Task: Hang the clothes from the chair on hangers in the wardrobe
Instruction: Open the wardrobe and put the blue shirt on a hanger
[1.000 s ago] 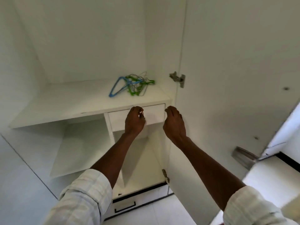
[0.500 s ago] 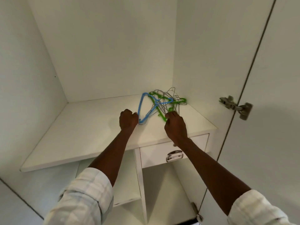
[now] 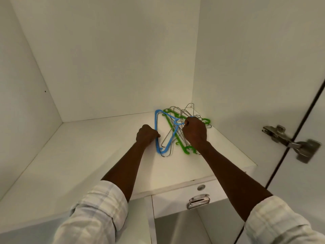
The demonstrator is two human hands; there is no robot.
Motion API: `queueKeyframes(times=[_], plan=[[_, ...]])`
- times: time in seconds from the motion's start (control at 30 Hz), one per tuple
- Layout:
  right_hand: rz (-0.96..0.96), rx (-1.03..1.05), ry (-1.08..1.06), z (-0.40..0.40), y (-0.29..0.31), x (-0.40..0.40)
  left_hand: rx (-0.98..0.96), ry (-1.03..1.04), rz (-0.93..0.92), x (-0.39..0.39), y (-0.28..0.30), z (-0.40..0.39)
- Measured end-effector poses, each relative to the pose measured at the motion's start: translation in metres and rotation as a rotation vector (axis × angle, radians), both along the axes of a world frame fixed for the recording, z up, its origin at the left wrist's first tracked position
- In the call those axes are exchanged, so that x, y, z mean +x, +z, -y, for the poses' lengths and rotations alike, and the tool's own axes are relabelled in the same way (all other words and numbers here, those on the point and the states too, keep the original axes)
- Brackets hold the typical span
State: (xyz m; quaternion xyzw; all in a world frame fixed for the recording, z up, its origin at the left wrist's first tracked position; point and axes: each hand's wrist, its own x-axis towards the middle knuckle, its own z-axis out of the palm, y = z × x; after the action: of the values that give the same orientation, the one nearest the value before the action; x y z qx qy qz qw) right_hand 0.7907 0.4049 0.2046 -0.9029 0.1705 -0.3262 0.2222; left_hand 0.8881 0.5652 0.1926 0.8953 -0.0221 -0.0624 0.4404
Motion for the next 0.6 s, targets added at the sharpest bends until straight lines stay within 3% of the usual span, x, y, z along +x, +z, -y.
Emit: queueKeyframes(times=[0.33, 0.6], plan=[[-0.104, -0.040, -0.055, 0.027, -0.009, 0.036, 0.068, -0.073, 0.006, 0.027, 0.008, 0.033], [-0.019, -0.010, -0.157, 0.035, -0.006, 0.051, -0.348, -0.050, 0.099, 0.039, -0.006, 0.064]])
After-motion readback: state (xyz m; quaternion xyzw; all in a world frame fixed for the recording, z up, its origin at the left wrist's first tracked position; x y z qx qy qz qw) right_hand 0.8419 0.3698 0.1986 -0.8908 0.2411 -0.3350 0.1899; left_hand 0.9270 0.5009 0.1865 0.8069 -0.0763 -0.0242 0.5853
